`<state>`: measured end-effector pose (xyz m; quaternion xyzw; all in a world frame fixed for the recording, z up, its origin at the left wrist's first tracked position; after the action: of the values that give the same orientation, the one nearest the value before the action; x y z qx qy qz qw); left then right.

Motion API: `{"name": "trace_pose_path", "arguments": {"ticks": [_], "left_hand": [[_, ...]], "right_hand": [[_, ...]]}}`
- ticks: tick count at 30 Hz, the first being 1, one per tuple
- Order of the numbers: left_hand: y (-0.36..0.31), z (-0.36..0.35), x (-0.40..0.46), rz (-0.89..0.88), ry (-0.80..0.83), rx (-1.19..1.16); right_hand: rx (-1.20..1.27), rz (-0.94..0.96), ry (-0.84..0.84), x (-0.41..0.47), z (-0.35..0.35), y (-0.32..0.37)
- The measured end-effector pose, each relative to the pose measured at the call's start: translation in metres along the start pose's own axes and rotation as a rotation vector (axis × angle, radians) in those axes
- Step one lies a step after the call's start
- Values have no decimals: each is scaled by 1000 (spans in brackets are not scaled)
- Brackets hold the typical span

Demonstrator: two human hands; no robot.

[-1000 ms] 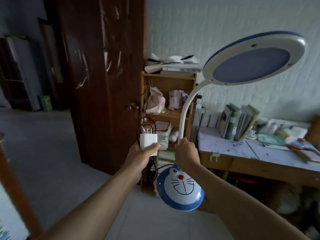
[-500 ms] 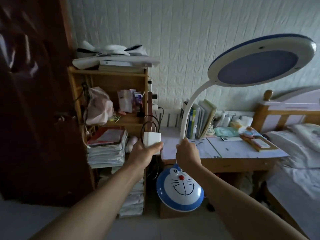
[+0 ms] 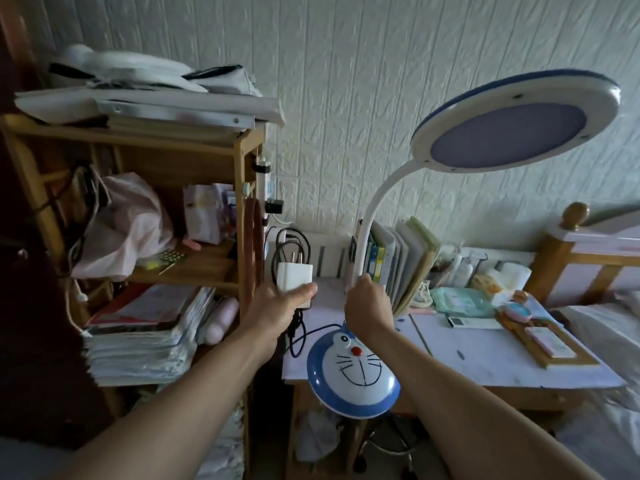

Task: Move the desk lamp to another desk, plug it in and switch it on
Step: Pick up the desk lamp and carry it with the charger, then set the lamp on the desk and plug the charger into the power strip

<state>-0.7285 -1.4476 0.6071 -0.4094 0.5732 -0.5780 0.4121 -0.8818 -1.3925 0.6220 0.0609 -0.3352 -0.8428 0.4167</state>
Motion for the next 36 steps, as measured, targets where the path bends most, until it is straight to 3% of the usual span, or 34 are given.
{"name": "trace_pose_path", "arguments": {"ticks": [10, 16, 21, 29, 36], "left_hand": [[31, -28, 128, 45, -15, 95], [41, -38, 217, 34, -29, 85], [53, -50, 277, 59, 5, 92], [74, -72, 338, 67, -32, 82], [98, -89, 373, 95, -82, 109]], "right_hand": [[19, -4, 44, 132, -62, -15], [-105, 7, 90, 209, -103, -16], [59, -92, 40, 258, -125, -19], [73, -151, 47, 325, -166, -39], [145, -171, 186, 371, -214, -56]]}}
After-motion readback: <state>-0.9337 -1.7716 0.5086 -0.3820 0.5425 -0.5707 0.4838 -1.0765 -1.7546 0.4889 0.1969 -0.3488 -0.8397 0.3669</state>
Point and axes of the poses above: each hand's wrist, its own x-axis towards the middle knuckle, its own z-axis out of the back of the hand, y = z × x, the point moved 5 cm from there along x, towards the middle knuckle, and after that the axes turned 3 degrees about x, right-handed, at the moved point
